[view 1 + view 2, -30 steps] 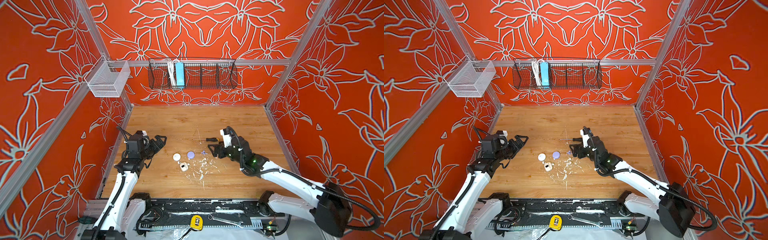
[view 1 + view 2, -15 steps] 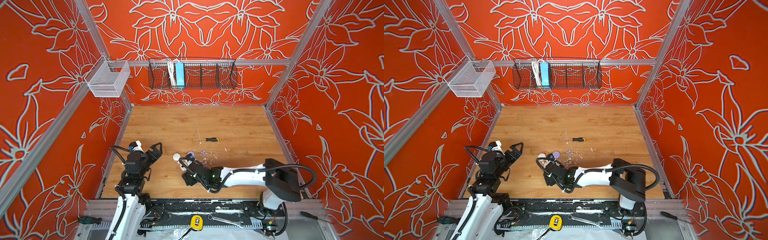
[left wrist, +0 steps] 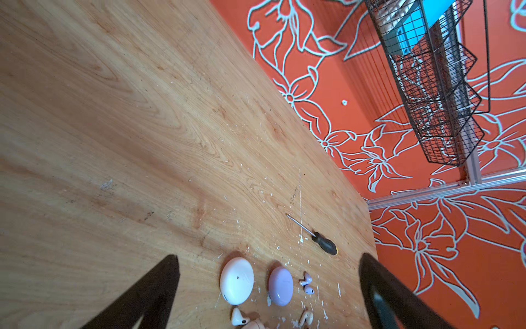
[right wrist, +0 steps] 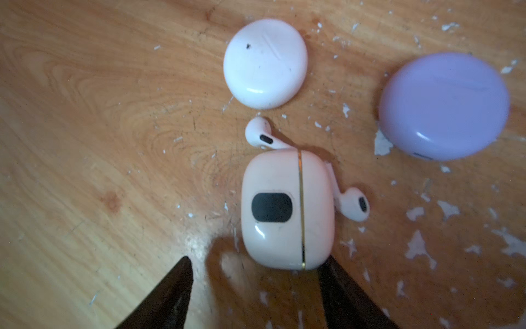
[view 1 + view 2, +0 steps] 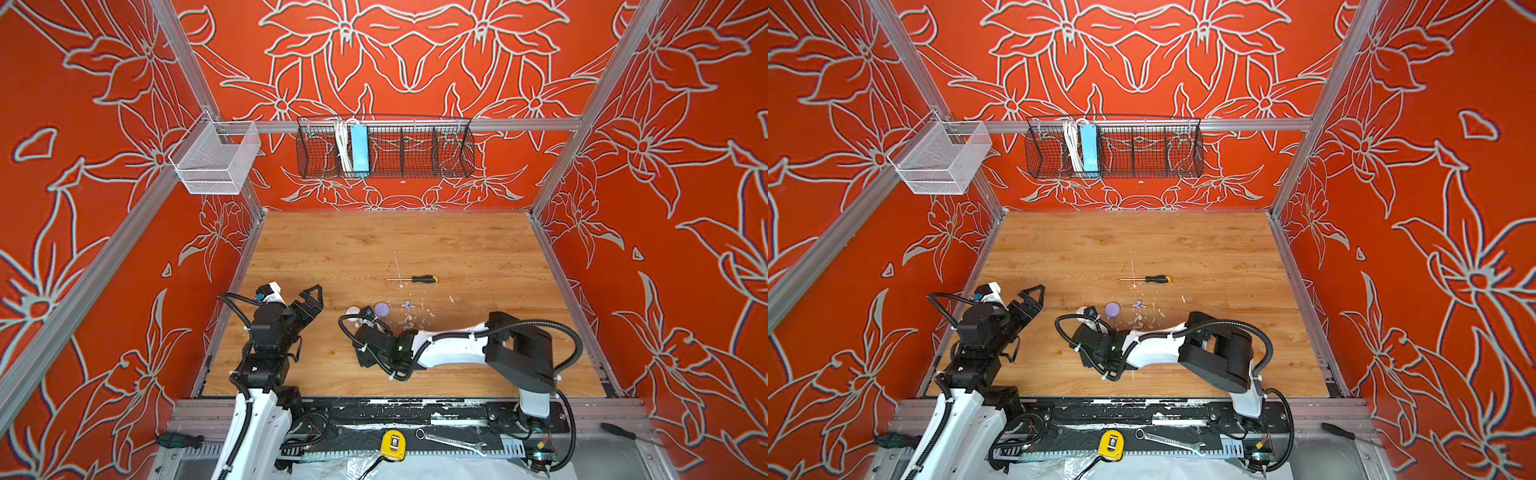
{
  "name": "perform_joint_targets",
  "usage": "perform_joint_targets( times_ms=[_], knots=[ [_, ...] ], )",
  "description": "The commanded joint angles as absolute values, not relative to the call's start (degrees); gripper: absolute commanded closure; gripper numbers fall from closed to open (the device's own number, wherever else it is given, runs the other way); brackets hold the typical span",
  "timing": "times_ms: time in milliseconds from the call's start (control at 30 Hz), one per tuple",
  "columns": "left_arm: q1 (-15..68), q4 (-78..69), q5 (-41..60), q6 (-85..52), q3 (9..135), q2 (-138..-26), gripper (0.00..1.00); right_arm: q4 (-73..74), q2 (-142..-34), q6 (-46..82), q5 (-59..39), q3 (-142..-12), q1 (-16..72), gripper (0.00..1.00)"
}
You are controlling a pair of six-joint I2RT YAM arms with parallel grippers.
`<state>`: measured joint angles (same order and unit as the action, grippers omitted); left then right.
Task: Insert the wireless bluetooth earbuds into the charging case
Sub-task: 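Lower the right gripper over the white pill-shaped case and close on it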
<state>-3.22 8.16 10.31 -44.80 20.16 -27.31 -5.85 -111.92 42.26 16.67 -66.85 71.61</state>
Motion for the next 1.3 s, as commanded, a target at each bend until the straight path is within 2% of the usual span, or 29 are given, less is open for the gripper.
perform_joint_targets(
  times_ms=[0, 433, 800, 1267],
  knots=[
    [-3.54, 8.91, 9.27, -44.21, 21.66, -26.07, 0.03, -13.93, -116.18, 42.08, 20.61, -70.31, 71.04, 0.28],
    [-3.55, 8.40, 9.38, -44.30, 21.39, -25.97, 0.03, -16.99, -119.89, 37.61, 24.35, -74.61, 70.08, 0.23],
    [-3.54, 8.27, 9.06, -44.21, 21.27, -26.10, 0.02, -14.68, -119.69, 34.06, 22.76, -74.53, 68.62, 0.35],
    [-3.56, 8.09, 8.95, -44.12, 21.19, -25.99, 0.03, -12.46, -119.72, 31.83, 18.84, -73.91, 68.65, 0.36]
  ],
)
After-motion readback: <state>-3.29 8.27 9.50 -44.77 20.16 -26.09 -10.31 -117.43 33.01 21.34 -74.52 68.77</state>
